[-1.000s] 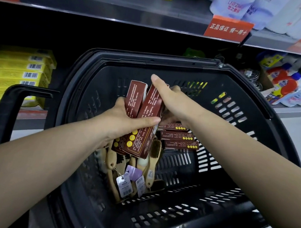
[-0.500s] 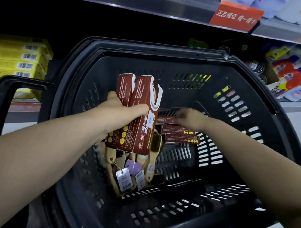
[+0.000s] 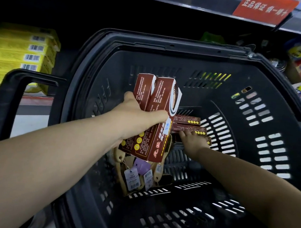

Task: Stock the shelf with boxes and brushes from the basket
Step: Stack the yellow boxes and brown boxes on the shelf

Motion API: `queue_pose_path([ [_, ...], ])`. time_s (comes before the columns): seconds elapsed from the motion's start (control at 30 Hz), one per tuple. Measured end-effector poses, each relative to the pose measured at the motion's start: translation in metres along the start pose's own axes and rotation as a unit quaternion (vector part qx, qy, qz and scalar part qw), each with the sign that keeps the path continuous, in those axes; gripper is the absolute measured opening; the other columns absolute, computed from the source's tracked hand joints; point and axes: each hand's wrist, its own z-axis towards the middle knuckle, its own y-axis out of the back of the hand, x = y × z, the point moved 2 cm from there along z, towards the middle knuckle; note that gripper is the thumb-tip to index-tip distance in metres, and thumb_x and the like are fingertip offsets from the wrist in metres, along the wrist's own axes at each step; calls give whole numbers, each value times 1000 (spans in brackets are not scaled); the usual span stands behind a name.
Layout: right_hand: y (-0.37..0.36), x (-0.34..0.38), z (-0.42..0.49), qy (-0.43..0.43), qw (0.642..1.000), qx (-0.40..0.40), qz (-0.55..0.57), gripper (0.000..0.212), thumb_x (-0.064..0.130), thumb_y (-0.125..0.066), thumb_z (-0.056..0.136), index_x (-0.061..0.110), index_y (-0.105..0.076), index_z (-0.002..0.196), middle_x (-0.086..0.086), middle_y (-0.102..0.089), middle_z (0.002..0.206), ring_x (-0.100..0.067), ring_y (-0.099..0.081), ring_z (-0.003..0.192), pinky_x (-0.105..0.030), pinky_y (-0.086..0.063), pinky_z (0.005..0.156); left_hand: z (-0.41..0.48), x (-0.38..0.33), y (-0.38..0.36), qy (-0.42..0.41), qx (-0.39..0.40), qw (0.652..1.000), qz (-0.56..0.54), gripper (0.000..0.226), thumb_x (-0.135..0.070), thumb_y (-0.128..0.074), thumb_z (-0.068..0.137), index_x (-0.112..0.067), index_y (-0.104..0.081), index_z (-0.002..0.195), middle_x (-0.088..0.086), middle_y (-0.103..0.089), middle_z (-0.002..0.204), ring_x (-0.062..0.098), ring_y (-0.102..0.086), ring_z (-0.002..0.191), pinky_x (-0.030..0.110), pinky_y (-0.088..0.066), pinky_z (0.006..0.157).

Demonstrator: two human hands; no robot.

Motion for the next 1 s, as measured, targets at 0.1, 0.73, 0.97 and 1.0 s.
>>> queue_pose_path([
  [0.1,0,-5,-1,-5,1000,-8,-7,67,11,-54,89,17,-17,145,-10,-28,149,-30,-39,129,-38,-52,81,2,-3,-3,-2,3,1000,4,70,-49,-70,66,-28,-32,121,-8,-61,97,8,-59,82,24,-37,57],
  [0.73,115,-59,-58,-69,901,-4,428,40,38,-70,73,20,-55,106,2,-67,82,-17,-66,73,-26,-53,66,9,-17,-13,-38,7,998,-42,66,-49,-71,67,-28,-34,117,-7,-62,96,10,-60,86,26,-41,61],
  [0.97,205,-39,-135,-4,784,-45,619,28,40,-65,76,16,-62,89,4,-67,56,-4,-56,43,-22,-51,51,-5,-30,-5,-44,28,998,-47,85,-57,-73,55,-25,-34,123,-1,-65,103,20,-64,91,42,-49,88],
  [1.0,212,-33,-139,-8,761,-45,647,21,32,-63,81,11,-62,83,5,-61,49,-4,-51,38,-20,-50,49,-8,-32,-3,-49,34,997,-48,87,-57,-74,55,-25,-33,125,0,-65,103,20,-64,92,41,-49,87],
])
